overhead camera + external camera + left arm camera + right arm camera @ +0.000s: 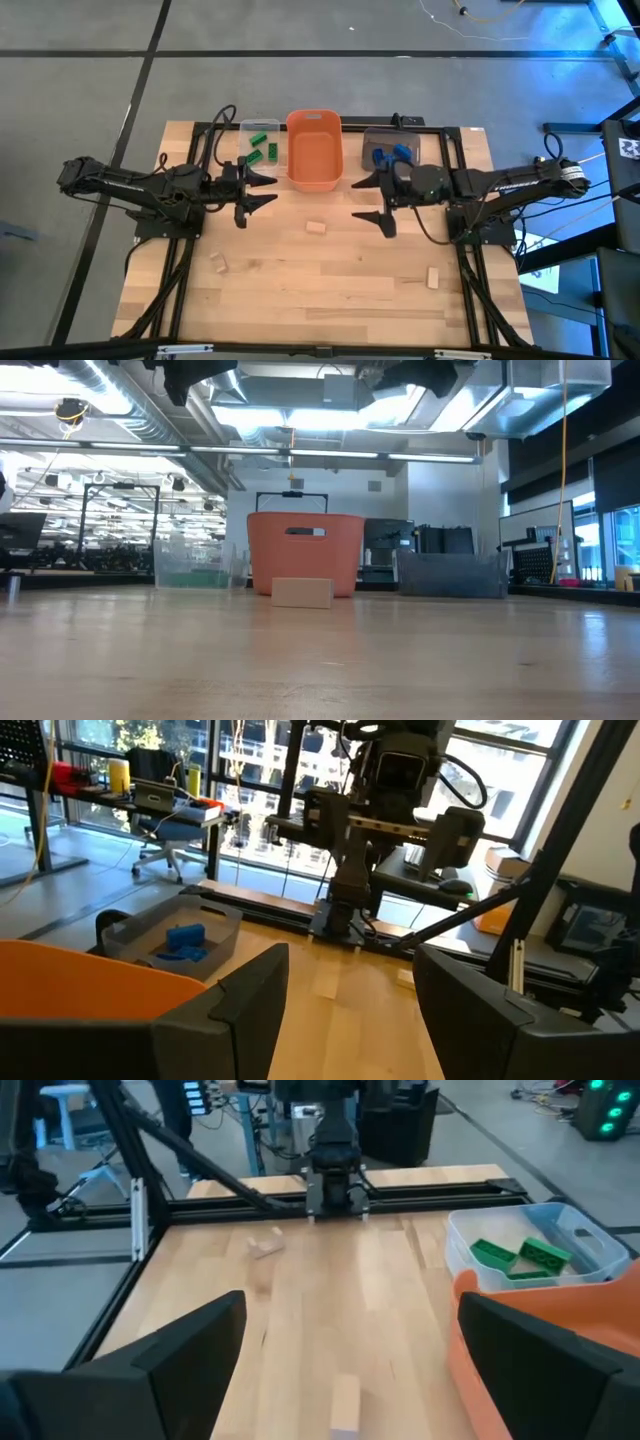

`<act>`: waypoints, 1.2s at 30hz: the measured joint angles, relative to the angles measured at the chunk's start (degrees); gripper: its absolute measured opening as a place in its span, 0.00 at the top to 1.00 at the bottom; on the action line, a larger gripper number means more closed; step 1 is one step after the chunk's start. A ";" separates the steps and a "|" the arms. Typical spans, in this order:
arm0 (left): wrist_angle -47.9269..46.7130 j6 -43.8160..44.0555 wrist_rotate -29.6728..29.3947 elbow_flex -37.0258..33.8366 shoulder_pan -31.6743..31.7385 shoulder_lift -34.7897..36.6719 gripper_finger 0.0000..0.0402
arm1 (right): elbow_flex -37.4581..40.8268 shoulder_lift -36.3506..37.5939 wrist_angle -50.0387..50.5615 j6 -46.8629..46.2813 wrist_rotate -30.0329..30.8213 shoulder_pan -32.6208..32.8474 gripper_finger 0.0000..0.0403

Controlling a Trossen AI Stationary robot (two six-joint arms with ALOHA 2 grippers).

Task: Sort & place blocks by color
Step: Put the top brown block into the orange bin

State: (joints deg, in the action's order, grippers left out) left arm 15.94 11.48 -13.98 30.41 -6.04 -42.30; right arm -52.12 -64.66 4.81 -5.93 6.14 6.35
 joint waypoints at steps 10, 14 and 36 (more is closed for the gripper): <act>-2.10 1.91 -1.54 0.40 0.02 -1.58 0.48 | 0.00 0.00 -0.94 -1.30 0.34 -0.03 0.10; -8.64 1.79 0.26 4.18 0.02 -10.14 0.48 | 0.00 0.00 -0.95 -1.38 0.36 -0.04 0.10; -17.51 -18.32 11.07 23.70 3.52 -54.64 0.34 | 0.00 0.00 -1.15 -6.02 0.34 -0.04 0.10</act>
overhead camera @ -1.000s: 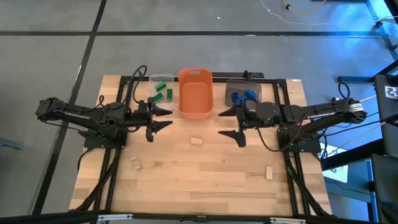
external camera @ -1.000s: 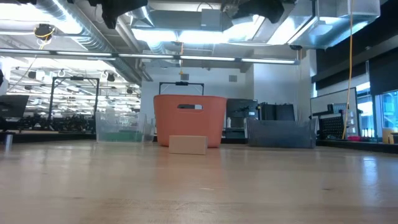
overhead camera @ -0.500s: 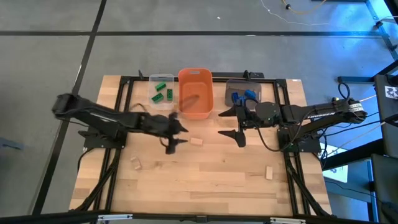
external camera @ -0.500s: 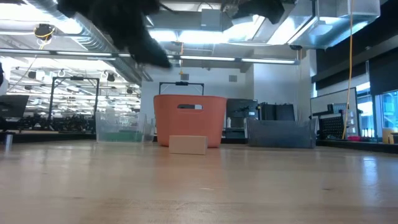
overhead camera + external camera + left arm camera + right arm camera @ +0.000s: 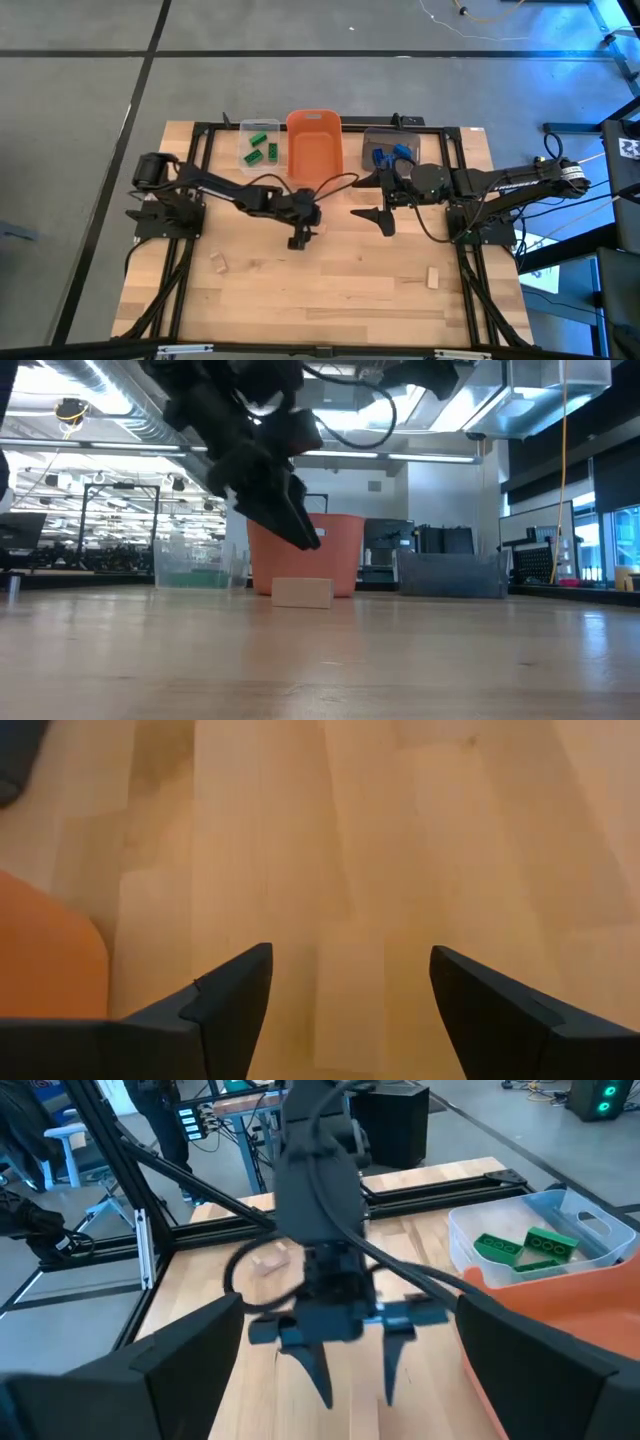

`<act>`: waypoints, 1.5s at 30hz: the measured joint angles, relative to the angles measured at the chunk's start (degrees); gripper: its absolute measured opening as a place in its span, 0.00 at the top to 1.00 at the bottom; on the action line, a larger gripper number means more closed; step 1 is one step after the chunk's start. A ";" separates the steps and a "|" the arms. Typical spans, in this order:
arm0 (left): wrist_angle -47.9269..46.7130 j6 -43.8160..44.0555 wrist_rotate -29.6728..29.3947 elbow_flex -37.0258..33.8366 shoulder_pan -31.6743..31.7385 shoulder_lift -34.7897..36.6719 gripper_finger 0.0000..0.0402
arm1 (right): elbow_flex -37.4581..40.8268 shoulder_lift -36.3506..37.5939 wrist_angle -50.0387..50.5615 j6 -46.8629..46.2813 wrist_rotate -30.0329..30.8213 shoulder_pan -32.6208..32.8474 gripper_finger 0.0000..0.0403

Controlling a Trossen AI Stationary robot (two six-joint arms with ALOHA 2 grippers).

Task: Sort & place blocks by color
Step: Put the top brown block into the orange bin

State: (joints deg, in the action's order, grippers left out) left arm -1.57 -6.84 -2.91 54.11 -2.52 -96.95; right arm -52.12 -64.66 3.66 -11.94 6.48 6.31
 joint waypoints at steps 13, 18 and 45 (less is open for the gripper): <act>-4.09 -1.46 3.94 0.67 3.66 -6.90 0.33 | 0.00 0.00 0.02 0.11 0.00 0.00 0.10; -3.75 -2.09 4.60 0.76 3.60 -8.24 0.33 | 0.00 0.00 0.04 0.24 0.00 -0.01 0.10; -13.05 8.28 -1.73 -7.21 7.54 24.26 0.71 | 0.01 0.00 0.01 0.26 0.01 -0.01 0.10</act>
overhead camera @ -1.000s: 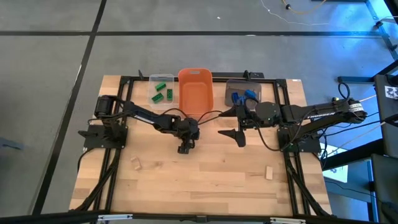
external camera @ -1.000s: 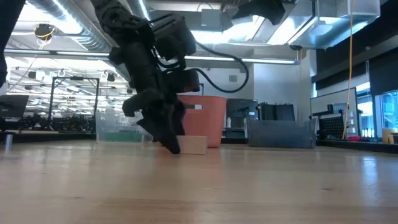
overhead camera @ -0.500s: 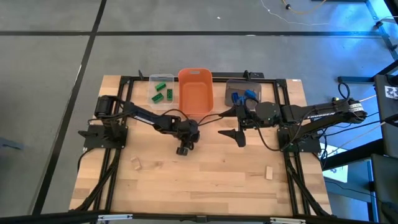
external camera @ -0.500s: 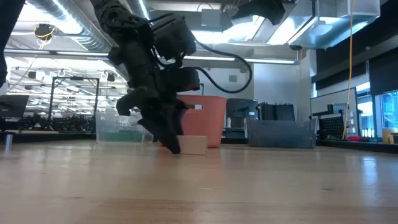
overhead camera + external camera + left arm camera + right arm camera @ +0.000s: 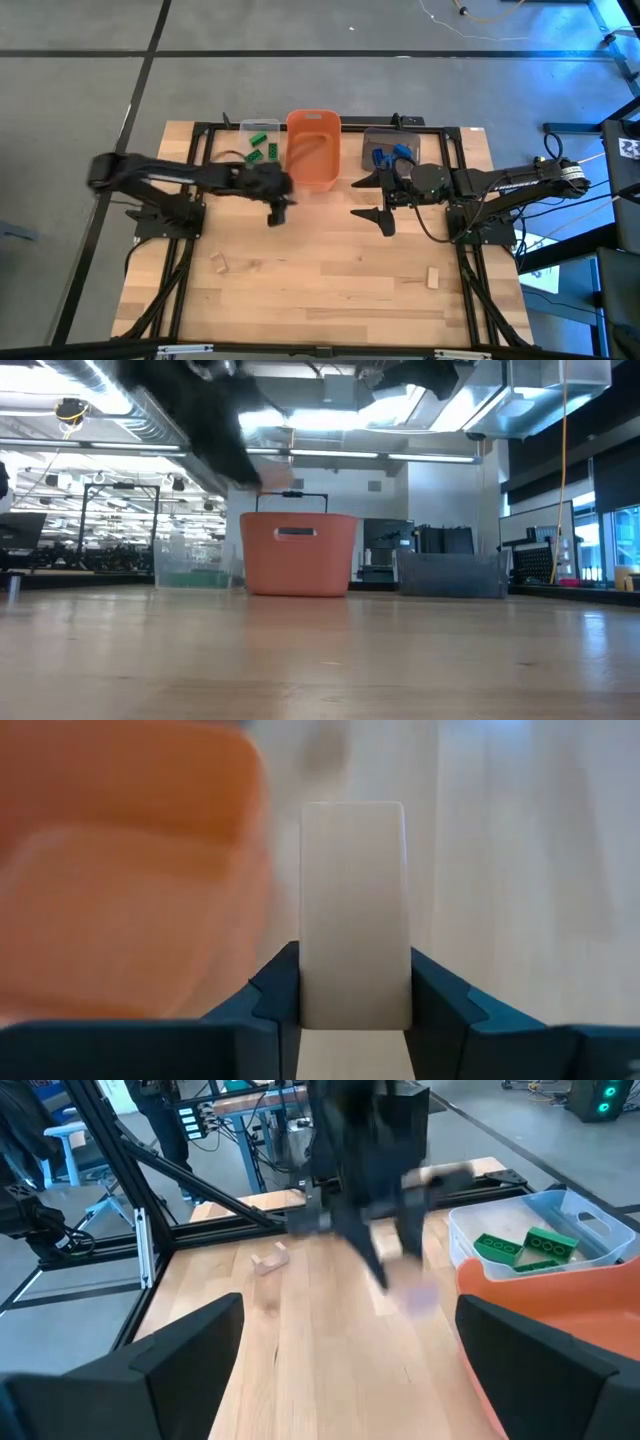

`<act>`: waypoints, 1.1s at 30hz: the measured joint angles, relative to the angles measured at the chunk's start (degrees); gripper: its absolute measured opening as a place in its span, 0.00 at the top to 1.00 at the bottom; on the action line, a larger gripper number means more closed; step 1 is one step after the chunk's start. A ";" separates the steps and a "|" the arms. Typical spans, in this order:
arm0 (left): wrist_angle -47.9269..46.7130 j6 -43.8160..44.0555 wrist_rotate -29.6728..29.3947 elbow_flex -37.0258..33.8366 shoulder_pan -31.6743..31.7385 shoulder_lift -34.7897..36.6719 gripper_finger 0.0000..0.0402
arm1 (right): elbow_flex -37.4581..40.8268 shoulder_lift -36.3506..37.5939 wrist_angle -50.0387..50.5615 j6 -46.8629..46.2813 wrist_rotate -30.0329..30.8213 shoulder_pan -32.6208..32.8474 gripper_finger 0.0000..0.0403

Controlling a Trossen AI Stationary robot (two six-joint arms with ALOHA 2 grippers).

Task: Sort & place blocks by color
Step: Put the top brown block into the orange bin

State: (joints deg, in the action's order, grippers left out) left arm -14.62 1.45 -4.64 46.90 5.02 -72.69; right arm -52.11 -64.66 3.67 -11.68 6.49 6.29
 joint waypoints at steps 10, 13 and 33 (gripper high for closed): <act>23.80 11.68 -6.58 -15.24 -6.67 28.48 0.71 | 0.01 -0.02 -0.55 -0.07 0.02 -0.14 0.10; 30.72 11.66 -6.92 -18.08 -8.49 32.24 0.71 | 0.01 -0.04 -1.31 0.04 0.04 -0.19 0.10; 29.96 11.02 -10.59 -17.35 -6.33 27.33 0.71 | 0.01 -0.07 -1.34 0.05 2.41 -0.19 0.10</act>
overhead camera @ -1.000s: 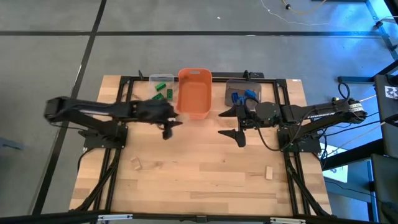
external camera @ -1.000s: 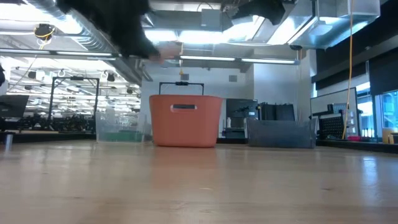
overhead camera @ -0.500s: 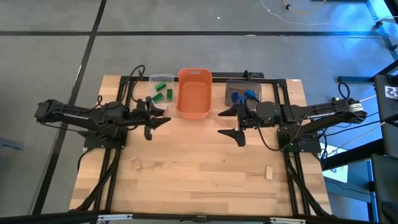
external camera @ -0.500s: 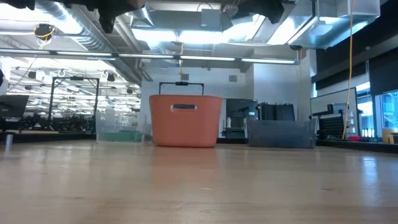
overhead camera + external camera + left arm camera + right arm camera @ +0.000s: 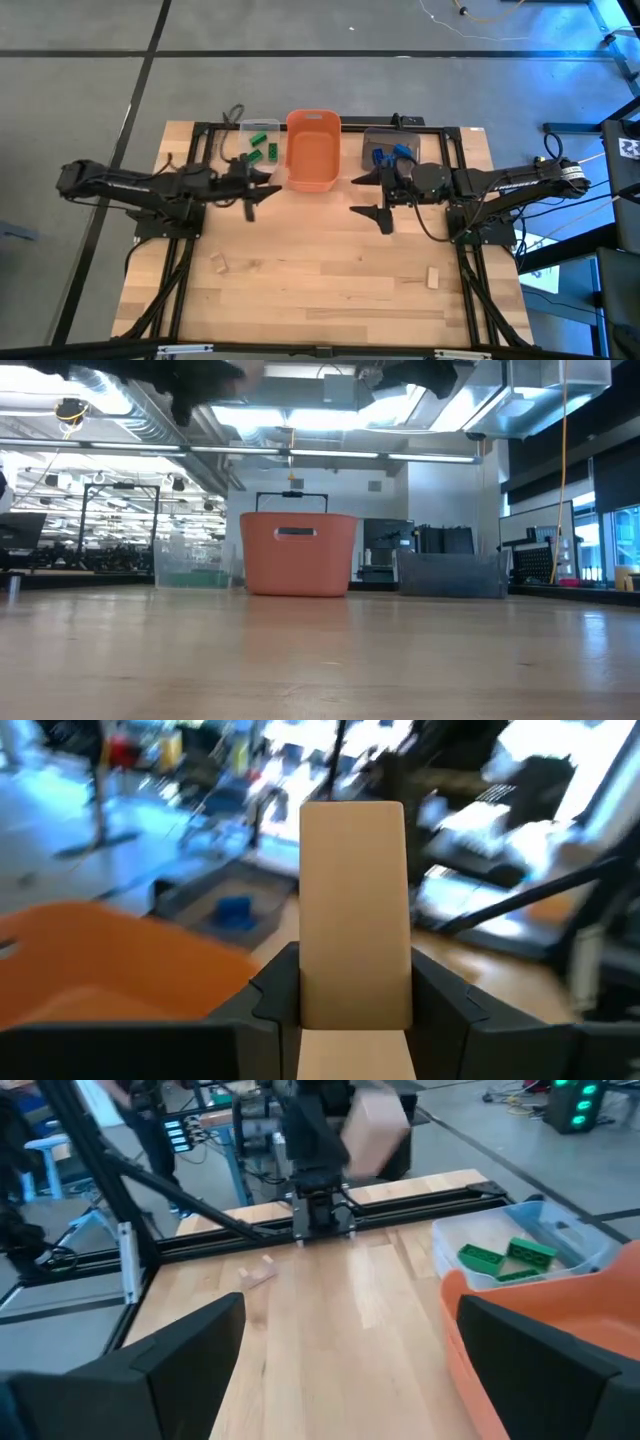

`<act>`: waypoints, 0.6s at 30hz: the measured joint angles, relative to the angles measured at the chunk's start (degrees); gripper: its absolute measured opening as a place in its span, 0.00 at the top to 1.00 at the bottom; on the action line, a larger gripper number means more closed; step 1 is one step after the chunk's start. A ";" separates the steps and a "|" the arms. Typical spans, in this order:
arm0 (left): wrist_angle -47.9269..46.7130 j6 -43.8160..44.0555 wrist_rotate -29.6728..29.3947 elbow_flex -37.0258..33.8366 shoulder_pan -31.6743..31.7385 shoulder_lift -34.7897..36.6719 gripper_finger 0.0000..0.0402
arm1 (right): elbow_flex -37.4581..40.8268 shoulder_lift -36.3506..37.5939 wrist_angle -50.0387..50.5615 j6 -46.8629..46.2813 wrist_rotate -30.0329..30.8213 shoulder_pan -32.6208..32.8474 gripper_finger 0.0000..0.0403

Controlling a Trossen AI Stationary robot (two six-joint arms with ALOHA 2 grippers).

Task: Sort & place blocks by color
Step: Put the top brown block into the orange bin

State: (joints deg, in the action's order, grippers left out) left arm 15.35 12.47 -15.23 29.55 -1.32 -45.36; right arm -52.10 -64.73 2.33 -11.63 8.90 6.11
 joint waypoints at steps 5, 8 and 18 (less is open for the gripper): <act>-11.97 -1.87 4.10 9.87 9.23 -11.75 0.71 | 0.00 0.00 -1.54 0.08 1.19 0.00 0.10; -22.67 -4.46 8.99 18.57 16.45 -21.10 0.71 | 0.00 0.00 -2.06 -0.05 1.18 0.00 0.10; -38.48 -13.07 12.90 38.60 28.06 -50.29 0.71 | 0.00 0.00 -2.03 -3.26 1.15 0.00 0.10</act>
State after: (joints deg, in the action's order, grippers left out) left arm -23.14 -0.60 -2.33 68.15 26.74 -95.65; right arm -52.10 -64.73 0.30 -14.90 10.04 6.11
